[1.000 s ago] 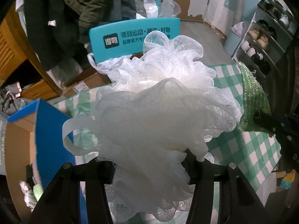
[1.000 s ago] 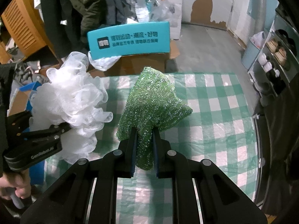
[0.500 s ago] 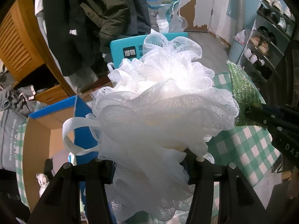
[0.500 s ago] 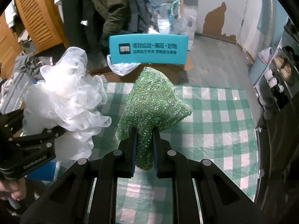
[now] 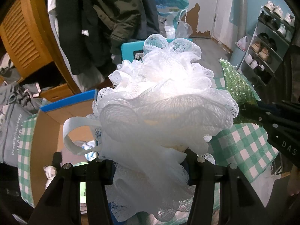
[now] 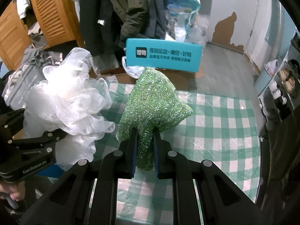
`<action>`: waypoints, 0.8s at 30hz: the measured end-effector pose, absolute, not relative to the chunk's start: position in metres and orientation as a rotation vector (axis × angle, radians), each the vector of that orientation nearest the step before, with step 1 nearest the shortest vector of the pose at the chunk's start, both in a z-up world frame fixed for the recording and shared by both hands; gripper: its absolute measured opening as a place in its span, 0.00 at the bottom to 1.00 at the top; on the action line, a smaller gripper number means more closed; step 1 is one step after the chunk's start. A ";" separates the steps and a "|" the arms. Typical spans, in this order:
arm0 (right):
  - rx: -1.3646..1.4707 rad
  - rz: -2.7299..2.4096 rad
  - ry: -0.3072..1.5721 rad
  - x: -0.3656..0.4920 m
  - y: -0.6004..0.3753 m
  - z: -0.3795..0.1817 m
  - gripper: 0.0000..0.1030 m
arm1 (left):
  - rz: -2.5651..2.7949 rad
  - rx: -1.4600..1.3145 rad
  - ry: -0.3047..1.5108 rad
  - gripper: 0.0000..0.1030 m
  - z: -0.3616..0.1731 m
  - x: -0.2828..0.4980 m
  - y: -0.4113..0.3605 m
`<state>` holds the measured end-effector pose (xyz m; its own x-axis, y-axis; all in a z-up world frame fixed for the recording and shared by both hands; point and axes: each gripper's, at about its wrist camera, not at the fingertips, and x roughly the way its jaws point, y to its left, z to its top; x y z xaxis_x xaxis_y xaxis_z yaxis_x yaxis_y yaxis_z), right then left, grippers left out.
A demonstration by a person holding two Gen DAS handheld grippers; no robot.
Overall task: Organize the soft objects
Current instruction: 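Lift the scrubbing pad and bath puff and carry them over the box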
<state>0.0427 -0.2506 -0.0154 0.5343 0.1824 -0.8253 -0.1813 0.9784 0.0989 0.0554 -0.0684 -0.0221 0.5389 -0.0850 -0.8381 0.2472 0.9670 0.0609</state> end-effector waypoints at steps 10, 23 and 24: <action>-0.019 0.263 0.958 0.041 -0.221 0.001 0.12 | -0.177 0.154 0.948 0.52 -0.001 0.043 -0.043; -0.060 0.326 0.932 0.041 -0.176 0.015 0.12 | -0.126 0.098 0.920 0.52 0.011 0.031 0.002; -0.061 0.329 0.931 0.041 -0.174 0.016 0.12 | -0.120 0.092 0.920 0.52 0.012 0.031 0.006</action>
